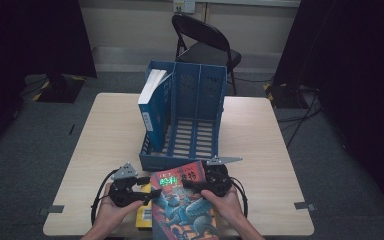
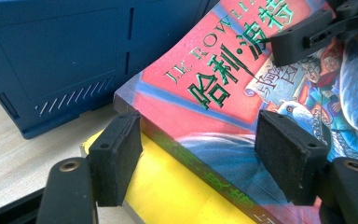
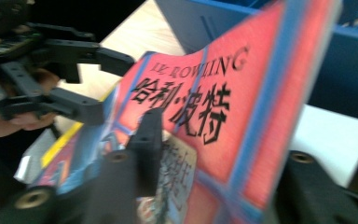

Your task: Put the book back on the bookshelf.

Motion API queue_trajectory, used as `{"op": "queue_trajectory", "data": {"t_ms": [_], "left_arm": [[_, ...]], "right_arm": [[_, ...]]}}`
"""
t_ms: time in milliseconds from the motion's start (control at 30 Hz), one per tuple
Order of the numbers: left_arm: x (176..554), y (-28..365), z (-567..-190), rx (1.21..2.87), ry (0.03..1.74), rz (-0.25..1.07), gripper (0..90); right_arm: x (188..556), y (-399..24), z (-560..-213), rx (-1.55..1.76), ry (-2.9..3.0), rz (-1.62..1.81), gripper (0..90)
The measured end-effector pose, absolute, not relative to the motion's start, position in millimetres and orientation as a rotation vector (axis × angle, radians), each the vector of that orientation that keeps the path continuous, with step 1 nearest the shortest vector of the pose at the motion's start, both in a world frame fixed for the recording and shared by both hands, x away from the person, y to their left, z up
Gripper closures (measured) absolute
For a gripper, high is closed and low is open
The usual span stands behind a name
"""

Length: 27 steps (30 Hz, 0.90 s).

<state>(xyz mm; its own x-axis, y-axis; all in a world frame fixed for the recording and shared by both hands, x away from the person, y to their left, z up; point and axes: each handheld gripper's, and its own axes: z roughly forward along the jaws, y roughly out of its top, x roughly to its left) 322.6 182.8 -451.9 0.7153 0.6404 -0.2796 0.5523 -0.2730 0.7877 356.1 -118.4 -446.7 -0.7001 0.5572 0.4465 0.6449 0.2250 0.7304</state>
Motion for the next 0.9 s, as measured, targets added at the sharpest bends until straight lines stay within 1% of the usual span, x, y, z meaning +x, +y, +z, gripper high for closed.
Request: {"op": "queue_trajectory", "data": {"t_ms": [67, 100, 200, 267, 367, 600, 700, 800, 900], "left_arm": [[322.8, 183.2, -452.1, 1.942, 0.921, 0.111, 32.3], [324.3, 185.7, -452.5, 1.917, 0.944, 0.081, 33.3], [325.2, 188.7, -452.8, 1.904, 0.954, 0.071, 34.0], [324.1, 191.2, -452.5, 1.906, 0.957, 0.087, 33.5], [325.1, 192.2, -453.1, 1.901, 0.953, 0.069, 32.1], [326.6, 186.6, -454.8, 1.891, 0.915, 0.006, 30.7], [329.4, 185.4, -455.9, 1.86, 0.929, -0.033, 28.3], [334.9, 184.7, -459.0, 1.807, 0.939, -0.145, 31.2], [337.6, 181.2, -458.0, 1.805, 0.939, -0.182, 30.1]], "right_arm": [[355.2, -120.8, -445.7, -1.151, -2.361, -1.509, 67.4], [354.6, -122.2, -444.6, -1.139, -2.35, -1.517, 69.1], [353.7, -123.9, -442.8, -1.127, -2.338, -1.523, 70.5], [350.8, -126.3, -440.3, -1.115, -2.342, -1.522, 71.7], [346.9, -130.4, -437.1, -1.098, -2.329, -1.543, 75.6], [343.5, -130.8, -432.4, -1.067, -2.335, -1.585, 77.6], [340.4, -131.0, -429.2, -1.054, -2.331, -1.614, 78.1], [338.6, -130.4, -427.1, -1.031, -2.325, -1.639, 79.0], [337.5, -127.6, -423.9, -1.014, -2.329, -1.653, 79.5]]}}
